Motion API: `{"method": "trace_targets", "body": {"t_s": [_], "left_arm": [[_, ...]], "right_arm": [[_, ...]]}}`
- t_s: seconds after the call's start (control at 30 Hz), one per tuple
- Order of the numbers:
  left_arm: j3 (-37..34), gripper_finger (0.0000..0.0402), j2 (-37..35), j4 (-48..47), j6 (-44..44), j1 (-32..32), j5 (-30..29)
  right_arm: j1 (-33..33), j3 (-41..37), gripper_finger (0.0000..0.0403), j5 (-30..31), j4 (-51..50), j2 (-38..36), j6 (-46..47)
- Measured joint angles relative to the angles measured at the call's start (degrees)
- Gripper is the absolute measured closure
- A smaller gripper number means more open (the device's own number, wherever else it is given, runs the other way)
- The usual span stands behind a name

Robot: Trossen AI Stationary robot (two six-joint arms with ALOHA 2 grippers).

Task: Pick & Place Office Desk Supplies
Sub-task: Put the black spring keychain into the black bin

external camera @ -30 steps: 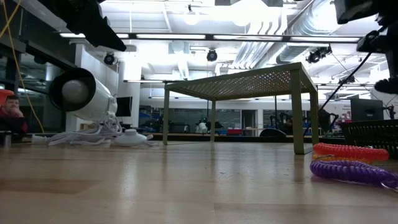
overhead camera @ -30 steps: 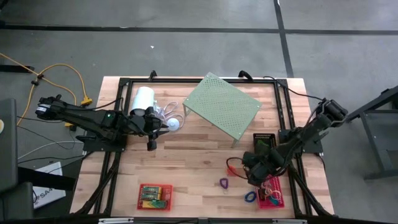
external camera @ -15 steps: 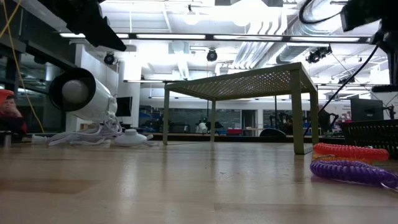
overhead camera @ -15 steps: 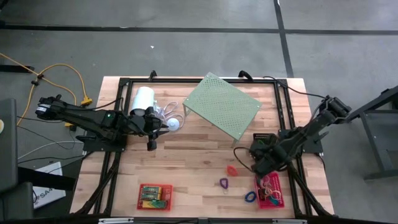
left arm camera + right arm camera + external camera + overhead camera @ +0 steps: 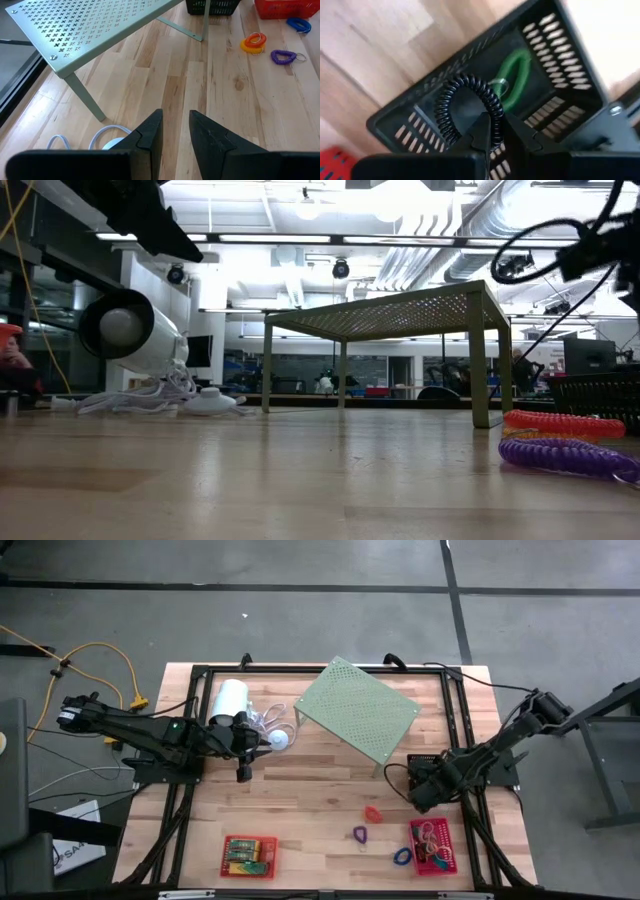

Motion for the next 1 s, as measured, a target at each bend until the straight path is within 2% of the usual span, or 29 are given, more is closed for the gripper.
{"method": "trace_targets", "body": {"t_s": [0.27,0.77,1.0], "left_arm": [[0.0,0.0313,0.0,0.0,0.0,0.0,0.0],[0.0,0.0313,0.0,0.0,0.0,0.0,0.0],[0.0,0.0313,0.0,0.0,0.0,0.0,0.0]], "right_arm": [[-0.2,-5.1,0.0372,-3.9,6.1,-1.2,2.0],[-0.2,-5.3,0.0371,-4.9,6.8,-1.2,2.0],[-0.2,-5.3,0.0337,-5.3,6.9,-1.2,2.0]]}}
